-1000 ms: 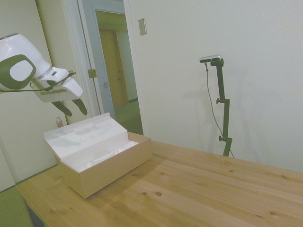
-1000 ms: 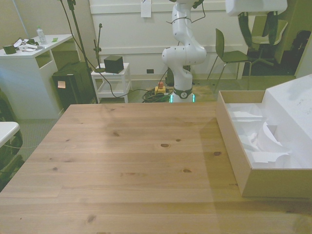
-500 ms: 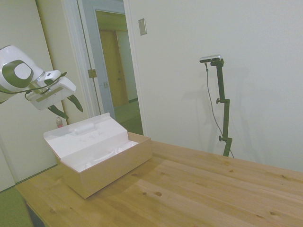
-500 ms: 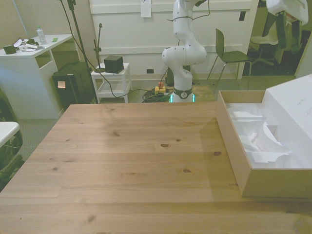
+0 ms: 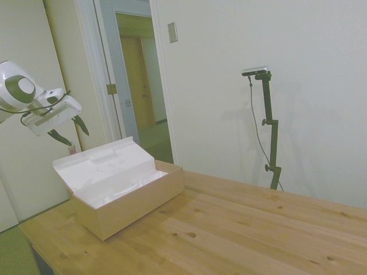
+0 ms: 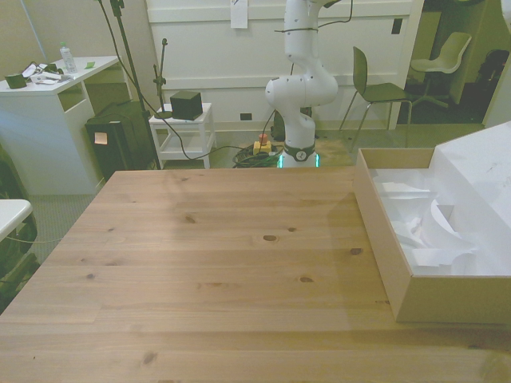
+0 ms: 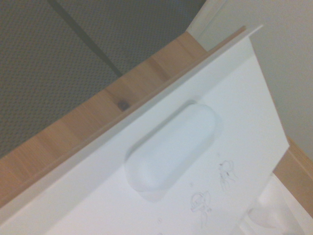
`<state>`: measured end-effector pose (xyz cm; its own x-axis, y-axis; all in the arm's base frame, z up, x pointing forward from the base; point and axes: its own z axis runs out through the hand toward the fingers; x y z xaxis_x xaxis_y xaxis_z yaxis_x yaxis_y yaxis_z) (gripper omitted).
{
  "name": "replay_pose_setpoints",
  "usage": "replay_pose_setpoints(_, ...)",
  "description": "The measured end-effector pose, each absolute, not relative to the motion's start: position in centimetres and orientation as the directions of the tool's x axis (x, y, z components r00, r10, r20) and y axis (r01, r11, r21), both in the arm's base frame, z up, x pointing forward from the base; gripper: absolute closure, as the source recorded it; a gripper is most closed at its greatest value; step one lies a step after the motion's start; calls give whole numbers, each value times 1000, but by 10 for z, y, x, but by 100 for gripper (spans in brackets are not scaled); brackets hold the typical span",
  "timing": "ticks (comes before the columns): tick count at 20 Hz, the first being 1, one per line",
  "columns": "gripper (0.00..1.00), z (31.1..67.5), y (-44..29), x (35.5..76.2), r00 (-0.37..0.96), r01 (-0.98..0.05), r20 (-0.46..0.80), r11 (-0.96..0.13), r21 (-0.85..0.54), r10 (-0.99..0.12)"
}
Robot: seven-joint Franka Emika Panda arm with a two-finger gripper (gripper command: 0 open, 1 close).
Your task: Close the box
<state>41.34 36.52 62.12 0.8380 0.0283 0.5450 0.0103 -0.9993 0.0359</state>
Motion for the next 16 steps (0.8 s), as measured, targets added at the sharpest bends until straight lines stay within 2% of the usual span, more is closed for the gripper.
replay_pose_setpoints(5,0,596,401,430,847,46,524,-994,101,92)
replay_pose_setpoints(11,0,563,420,452,859,27,501,-987,161,106)
replay_pose_setpoints(13,0,567,422,455,858,25,503,-988,153,100)
replay_pose_setpoints(16,0,594,436,441,857,56,505,-992,112,105)
